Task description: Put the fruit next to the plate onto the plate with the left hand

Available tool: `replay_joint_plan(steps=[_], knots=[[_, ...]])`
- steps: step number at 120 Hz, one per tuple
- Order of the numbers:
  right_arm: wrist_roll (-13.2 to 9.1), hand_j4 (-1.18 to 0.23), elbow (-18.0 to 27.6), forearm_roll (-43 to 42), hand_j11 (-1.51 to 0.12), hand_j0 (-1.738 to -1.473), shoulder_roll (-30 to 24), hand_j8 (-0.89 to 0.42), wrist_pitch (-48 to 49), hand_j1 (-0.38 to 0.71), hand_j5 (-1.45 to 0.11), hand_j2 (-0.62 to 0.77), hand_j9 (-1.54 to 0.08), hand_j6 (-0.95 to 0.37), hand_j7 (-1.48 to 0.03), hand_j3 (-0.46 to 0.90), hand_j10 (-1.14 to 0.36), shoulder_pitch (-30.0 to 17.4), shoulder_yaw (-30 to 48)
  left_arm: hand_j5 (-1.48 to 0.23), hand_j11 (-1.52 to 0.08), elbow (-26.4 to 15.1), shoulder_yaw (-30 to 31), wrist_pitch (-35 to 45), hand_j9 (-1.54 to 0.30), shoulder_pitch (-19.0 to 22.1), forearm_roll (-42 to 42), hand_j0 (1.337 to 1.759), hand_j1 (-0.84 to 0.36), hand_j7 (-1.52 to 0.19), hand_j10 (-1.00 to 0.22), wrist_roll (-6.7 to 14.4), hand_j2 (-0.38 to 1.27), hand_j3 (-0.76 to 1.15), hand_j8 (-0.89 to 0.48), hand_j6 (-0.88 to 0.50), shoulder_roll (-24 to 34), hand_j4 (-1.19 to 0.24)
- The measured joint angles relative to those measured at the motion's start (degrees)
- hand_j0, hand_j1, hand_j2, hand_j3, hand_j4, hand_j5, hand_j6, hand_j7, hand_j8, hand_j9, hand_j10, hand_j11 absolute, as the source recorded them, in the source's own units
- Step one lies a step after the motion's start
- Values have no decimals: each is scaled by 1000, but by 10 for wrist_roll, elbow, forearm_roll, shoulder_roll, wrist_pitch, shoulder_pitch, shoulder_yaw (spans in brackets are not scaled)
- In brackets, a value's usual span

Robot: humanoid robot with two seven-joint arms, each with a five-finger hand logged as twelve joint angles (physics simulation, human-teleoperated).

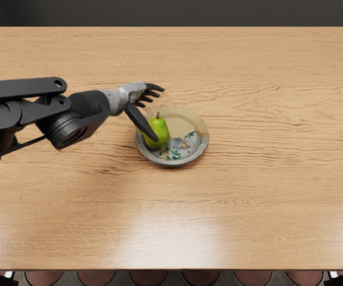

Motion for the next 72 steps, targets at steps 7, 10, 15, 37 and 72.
replay_joint_plan(steps=[7, 10, 15, 37, 72], knots=[[0, -20, 0, 0, -26, -1658, 0, -20, 0, -324, -26, -4, -26, -20, -26, 0, -20, 0, 0, -133, -132, 0, -12, -3, -133, 0, -2, 1658, 239, -133, -91, 0, 19, 0, -89, -99, 14, -101], [0, -20, 0, 0, -26, -1658, 0, -20, 0, -324, -26, -4, -26, -20, -26, 0, -20, 0, 0, -119, -118, 0, -19, -6, -119, 0, -3, 1658, 251, -119, -82, 1, 17, 0, -80, -89, 19, -90], [0, -20, 0, 0, -26, -1658, 0, -20, 0, -324, -26, -4, -26, -20, -26, 0, -20, 0, 0, -99, -98, -1, -32, -10, -99, 0, -10, 1658, 267, -99, -68, 2, 14, 0, -67, -74, 27, -75], [0, -20, 0, 0, -26, -1658, 0, -20, 0, -325, -26, -4, -26, -20, -26, 0, -20, 0, 0, -47, -46, -3, -97, -119, -47, 12, -118, 1658, 310, -47, -33, 1, 7, 0, -32, -35, 134, -35], [0, -20, 0, 0, -26, -1658, 0, -20, 0, -324, -26, -4, -26, -20, -26, 0, -20, 0, 0, -19, -19, -4, -172, -401, -19, 93, -233, 1658, 332, -19, -14, 2, 3, 0, -13, -14, 266, -14]])
